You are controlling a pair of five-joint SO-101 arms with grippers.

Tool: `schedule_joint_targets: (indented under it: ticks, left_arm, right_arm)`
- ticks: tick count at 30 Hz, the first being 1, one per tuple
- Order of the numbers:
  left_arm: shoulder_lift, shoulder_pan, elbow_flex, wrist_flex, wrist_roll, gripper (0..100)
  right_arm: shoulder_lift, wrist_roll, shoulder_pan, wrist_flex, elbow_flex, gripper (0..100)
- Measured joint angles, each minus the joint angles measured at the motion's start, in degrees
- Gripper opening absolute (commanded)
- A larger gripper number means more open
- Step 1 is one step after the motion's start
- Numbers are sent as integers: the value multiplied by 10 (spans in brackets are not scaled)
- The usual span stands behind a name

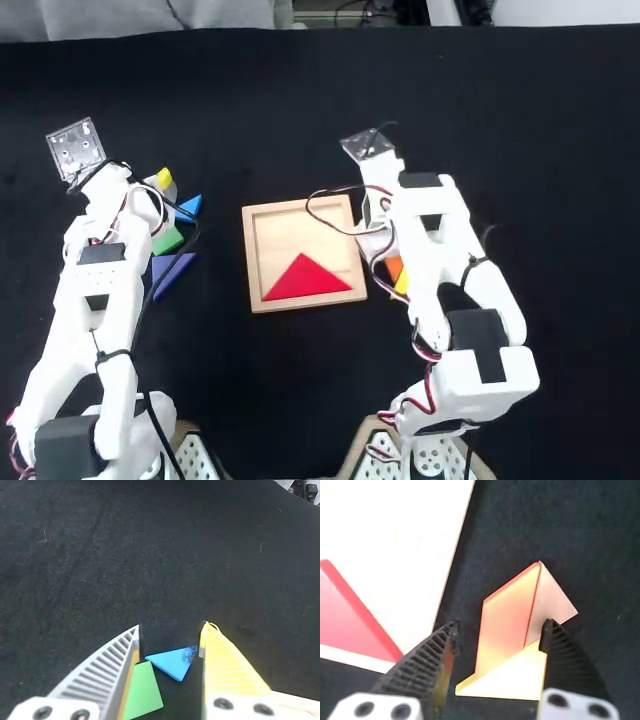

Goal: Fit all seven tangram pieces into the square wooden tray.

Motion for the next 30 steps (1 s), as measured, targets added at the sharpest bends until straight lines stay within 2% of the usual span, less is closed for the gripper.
schedule_joint_targets:
  ticks: [18,30]
  left_arm:
    - [0,0,0,0,0,195]
    - [0,0,0,0,0,195]
  right_arm:
    - [-14,31,-27,-2,0,247]
    - [39,33,-28,16,-28,247]
